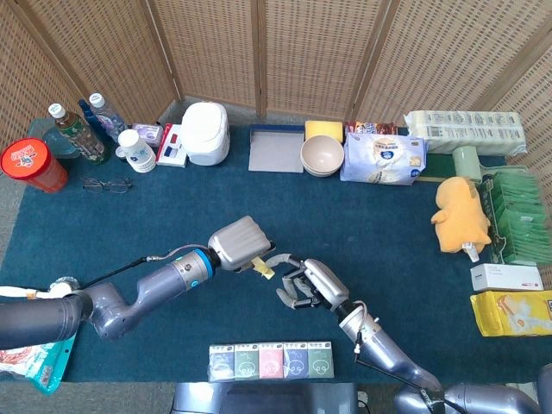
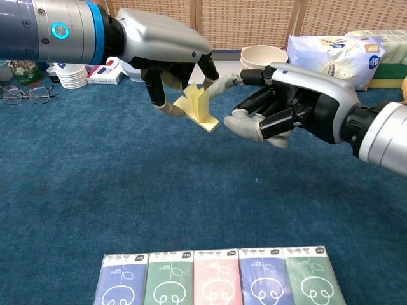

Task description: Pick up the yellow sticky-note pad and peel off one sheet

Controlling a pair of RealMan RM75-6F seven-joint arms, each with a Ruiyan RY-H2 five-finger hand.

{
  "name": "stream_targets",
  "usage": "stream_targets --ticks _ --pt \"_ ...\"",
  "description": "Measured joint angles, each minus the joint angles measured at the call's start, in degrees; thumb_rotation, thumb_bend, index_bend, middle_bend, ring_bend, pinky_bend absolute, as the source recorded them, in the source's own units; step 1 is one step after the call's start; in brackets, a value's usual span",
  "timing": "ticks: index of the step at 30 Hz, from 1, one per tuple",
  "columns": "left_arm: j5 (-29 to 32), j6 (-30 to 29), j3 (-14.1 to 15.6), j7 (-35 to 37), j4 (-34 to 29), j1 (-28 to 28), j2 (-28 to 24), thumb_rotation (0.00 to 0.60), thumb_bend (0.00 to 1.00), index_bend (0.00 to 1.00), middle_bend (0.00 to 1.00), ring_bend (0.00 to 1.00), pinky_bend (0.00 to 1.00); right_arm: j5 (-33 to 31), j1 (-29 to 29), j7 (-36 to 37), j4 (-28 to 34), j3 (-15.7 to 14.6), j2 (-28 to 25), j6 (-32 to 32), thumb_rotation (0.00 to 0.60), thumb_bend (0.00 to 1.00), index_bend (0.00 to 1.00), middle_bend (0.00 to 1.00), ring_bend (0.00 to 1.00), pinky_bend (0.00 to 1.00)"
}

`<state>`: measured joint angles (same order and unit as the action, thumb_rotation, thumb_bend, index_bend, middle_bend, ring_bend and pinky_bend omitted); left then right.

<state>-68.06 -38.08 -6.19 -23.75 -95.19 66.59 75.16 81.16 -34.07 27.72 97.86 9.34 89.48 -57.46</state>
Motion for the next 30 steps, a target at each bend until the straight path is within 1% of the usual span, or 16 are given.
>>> stream_targets --ticks 9,17,30 --pt "0.64 -0.05 0.20 0.01 0.13 0.05 -0.10 0.600 0.35 0.64 1.00 1.00 0.95 -0.36 -0.13 -0.53 -0.08 -0.15 0.29 -0.06 0.600 0.44 0.33 0.83 0.96 0.85" --pt "0.36 0.05 0.75 -0.14 -0.15 0.10 -0.11 0.600 0.35 0.64 1.00 1.00 0.96 -0.69 -0.24 -0.56 -0.40 -0.02 0.42 -0.18 0.600 0.44 0.27 0.83 0.96 0.85" --pt "0.62 -0.06 0.80 -0.03 -0.40 0.28 0.14 0.600 0.35 0.64 1.00 1.00 0.96 -1.03 -0.98 -1.08 -0.43 0.35 0.61 0.41 0.600 0.44 0.27 0.83 0.96 0.85"
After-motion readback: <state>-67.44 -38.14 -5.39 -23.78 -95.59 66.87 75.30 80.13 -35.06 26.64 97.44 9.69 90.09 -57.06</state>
